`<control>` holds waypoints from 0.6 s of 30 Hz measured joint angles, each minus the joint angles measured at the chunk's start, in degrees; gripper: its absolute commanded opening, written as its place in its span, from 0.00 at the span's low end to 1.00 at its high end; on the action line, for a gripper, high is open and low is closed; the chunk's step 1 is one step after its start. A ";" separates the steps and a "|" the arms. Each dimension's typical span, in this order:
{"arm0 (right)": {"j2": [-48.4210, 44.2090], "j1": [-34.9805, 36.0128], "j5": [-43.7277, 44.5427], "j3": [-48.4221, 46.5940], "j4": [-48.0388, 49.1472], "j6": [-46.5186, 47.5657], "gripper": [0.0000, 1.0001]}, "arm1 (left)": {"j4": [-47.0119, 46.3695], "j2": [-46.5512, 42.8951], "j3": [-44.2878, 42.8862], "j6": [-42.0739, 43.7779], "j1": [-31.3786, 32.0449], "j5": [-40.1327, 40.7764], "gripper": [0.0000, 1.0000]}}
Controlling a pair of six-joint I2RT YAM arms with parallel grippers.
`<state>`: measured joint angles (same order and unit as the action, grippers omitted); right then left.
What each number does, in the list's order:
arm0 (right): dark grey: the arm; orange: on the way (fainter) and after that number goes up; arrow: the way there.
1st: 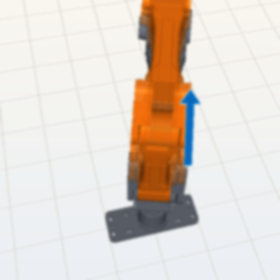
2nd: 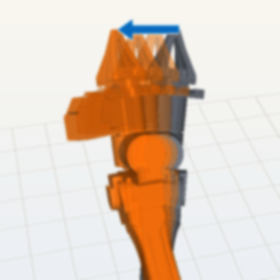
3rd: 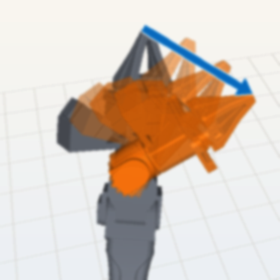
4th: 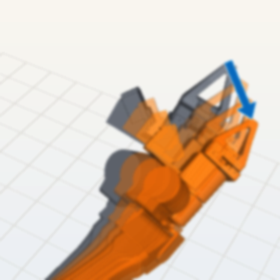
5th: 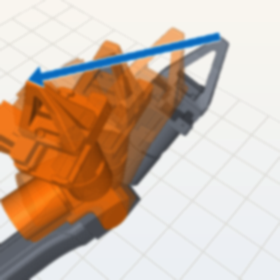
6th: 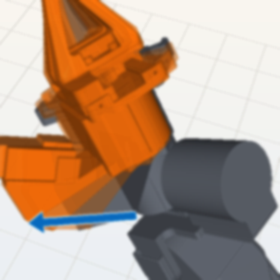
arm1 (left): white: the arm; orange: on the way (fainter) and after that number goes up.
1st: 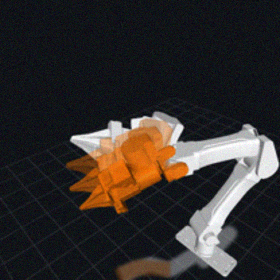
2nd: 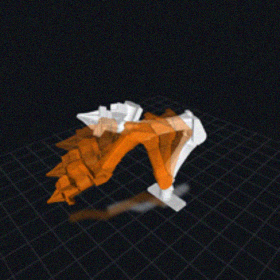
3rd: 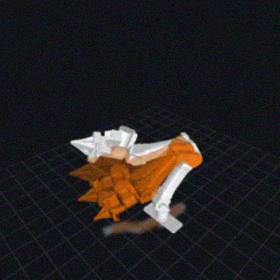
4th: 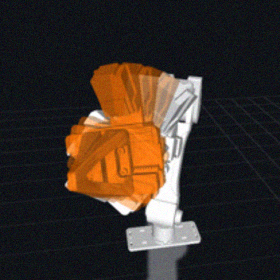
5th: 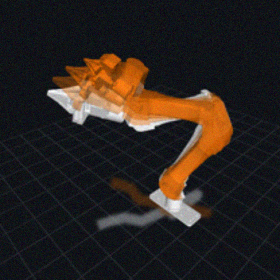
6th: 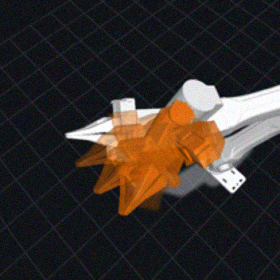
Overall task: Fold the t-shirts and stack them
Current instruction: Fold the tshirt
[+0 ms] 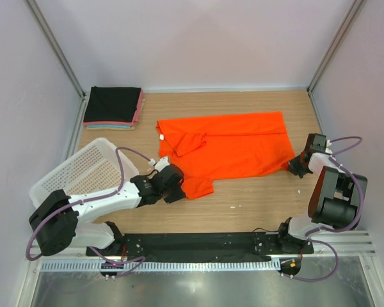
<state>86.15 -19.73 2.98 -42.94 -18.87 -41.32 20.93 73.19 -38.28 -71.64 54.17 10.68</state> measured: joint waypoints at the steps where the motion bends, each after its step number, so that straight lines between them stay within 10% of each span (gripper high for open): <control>1: -0.04 0.00 0.09 0.00 -0.22 0.00 0.01 | 0.17 -0.13 -0.61 0.15 -0.24 0.15 0.00; 18: 0.35 1.29 5.68 -3.61 -6.67 1.84 0.01 | 6.56 -3.30 -5.73 7.76 -11.72 0.13 0.00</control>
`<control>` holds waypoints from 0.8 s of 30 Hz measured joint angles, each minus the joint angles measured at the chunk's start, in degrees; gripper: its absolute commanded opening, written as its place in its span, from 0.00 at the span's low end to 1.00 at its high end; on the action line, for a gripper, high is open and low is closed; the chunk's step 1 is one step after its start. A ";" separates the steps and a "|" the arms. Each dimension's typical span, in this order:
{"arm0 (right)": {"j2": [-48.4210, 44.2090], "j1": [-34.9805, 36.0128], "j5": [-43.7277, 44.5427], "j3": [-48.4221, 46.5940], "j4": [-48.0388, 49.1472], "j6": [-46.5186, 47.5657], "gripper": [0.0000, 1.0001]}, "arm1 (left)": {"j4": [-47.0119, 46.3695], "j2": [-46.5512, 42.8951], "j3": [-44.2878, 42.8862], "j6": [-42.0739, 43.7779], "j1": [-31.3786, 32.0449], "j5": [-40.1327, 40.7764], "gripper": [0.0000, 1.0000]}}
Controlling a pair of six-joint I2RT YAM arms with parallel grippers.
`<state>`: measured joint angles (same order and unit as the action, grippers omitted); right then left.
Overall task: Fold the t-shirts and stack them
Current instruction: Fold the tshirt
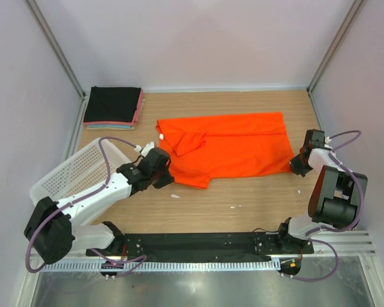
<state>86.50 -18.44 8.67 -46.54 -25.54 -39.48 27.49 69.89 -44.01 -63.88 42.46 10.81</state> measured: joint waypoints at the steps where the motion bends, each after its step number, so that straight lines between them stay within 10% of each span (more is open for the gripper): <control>1: 0.00 0.55 0.22 -0.22 -0.15 0.09 0.01 | 0.11 0.02 -0.24 0.31 -0.42 -0.28 0.00; 24: 11.32 3.50 0.94 -17.84 -3.82 0.15 0.01 | 0.72 18.29 -19.19 14.40 -18.58 -9.01 0.00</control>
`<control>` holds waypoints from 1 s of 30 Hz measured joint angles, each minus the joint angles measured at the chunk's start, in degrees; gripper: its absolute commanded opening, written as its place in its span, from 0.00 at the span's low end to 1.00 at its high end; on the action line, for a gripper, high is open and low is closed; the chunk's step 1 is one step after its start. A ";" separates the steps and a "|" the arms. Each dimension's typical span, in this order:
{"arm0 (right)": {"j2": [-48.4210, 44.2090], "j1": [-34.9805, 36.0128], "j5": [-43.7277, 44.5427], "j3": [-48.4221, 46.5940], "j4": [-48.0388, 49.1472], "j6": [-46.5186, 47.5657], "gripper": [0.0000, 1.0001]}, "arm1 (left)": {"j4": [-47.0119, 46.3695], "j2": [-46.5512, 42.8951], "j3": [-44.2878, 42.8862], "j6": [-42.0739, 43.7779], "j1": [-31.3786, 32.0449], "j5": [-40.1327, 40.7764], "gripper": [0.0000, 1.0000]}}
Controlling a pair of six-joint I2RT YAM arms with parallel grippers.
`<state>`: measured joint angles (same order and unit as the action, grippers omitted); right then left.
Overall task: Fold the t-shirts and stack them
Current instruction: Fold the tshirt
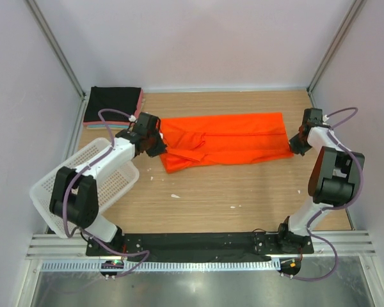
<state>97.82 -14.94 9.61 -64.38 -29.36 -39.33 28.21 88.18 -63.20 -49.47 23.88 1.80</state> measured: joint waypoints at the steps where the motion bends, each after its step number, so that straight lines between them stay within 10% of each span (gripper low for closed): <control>1: 0.98 0.04 -0.22 -1.20 -0.31 0.00 0.01 | 0.09 0.87 -0.94 0.55 -0.50 -0.24 0.00; 24: 16.72 1.84 -3.61 -19.58 -5.09 -1.57 0.02 | 4.83 16.85 -17.14 6.27 -5.95 -3.56 0.00; 30: 18.16 2.12 -4.50 -23.56 -5.81 -1.36 0.27 | 5.53 19.61 -19.32 6.51 -6.27 -3.91 0.00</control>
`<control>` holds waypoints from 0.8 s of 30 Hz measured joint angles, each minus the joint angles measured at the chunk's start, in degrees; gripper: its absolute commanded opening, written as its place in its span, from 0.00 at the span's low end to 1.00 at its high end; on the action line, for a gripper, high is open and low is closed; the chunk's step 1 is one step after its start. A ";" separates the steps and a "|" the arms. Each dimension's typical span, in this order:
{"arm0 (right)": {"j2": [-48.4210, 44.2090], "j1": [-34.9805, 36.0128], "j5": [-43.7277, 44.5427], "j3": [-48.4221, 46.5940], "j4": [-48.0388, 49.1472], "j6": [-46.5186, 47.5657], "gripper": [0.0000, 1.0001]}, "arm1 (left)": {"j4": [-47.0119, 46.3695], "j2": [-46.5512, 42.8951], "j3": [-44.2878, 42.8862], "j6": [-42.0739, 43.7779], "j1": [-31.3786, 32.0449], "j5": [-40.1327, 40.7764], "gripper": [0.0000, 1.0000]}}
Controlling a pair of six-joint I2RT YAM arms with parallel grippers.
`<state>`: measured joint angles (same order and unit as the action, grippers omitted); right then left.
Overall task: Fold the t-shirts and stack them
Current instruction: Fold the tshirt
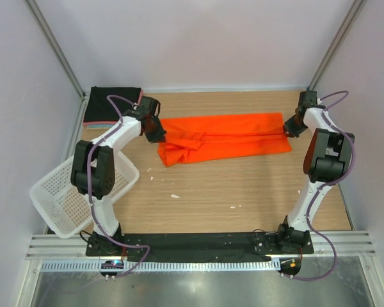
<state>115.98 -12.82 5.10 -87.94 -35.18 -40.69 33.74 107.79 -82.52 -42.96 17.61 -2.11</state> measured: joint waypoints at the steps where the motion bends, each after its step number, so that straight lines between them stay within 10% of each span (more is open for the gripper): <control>1: -0.02 0.02 0.00 -0.42 0.07 0.09 0.31 | -0.02 0.42 -0.28 0.02 -0.02 -0.07 0.00; 24: -3.48 0.00 -0.61 5.51 3.13 3.34 0.35 | 1.88 4.68 -7.41 -0.07 -0.55 -1.64 0.00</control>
<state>112.51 -12.82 4.49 -82.43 -32.05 -37.34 35.62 112.46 -89.93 -43.03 17.06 -3.75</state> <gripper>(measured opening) 0.328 0.003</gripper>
